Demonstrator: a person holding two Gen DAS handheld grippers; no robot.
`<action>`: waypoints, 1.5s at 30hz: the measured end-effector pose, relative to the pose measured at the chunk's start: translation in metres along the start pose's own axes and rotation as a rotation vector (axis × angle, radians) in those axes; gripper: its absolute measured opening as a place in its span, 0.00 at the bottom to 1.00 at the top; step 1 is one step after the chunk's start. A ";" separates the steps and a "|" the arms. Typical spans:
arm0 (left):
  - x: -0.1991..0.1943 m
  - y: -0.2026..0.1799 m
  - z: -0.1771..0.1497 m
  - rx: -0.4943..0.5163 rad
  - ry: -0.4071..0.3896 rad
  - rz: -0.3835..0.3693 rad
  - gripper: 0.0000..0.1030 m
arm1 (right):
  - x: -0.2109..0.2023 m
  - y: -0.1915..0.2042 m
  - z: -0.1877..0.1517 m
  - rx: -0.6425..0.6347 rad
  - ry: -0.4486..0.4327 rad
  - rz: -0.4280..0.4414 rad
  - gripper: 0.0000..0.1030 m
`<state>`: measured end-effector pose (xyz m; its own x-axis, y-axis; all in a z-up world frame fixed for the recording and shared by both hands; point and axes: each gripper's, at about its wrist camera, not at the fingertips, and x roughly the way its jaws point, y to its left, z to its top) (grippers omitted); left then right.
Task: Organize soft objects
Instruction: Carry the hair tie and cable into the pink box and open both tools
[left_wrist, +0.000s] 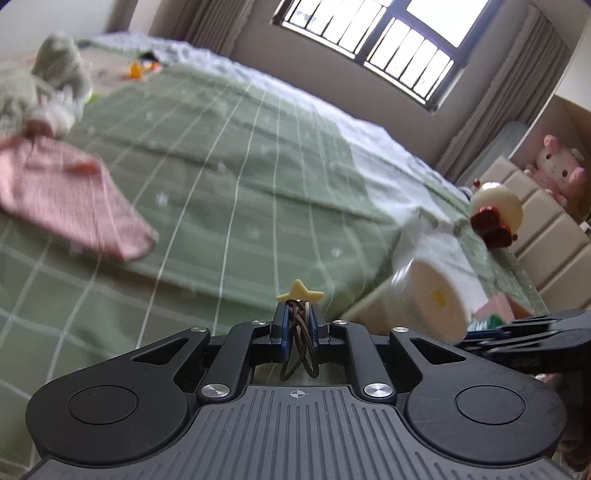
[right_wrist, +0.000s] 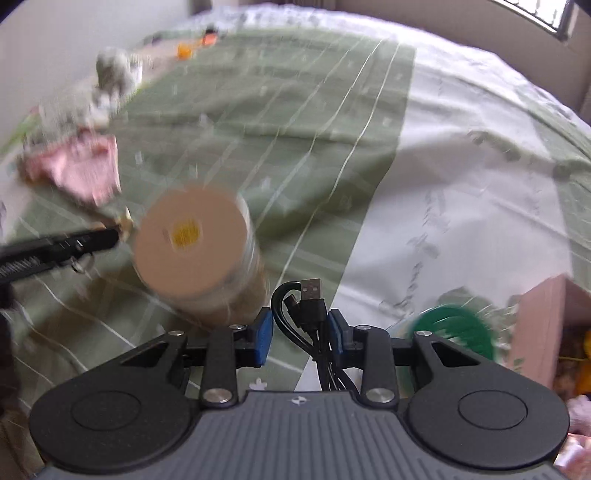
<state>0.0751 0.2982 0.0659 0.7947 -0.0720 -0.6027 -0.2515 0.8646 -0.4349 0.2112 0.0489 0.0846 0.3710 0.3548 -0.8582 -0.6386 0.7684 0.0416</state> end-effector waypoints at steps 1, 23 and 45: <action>-0.004 -0.008 0.007 0.017 -0.014 0.006 0.13 | -0.016 -0.006 0.004 0.017 -0.029 0.005 0.31; 0.023 -0.355 -0.032 0.488 0.052 -0.282 0.13 | -0.230 -0.217 -0.072 0.303 -0.347 -0.129 0.31; 0.100 -0.331 -0.106 0.518 0.021 -0.259 0.29 | -0.135 -0.251 -0.135 0.426 -0.200 -0.093 0.70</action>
<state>0.1796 -0.0480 0.0792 0.7819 -0.3192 -0.5355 0.2574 0.9476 -0.1890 0.2305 -0.2636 0.1212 0.5623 0.3376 -0.7548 -0.2787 0.9368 0.2115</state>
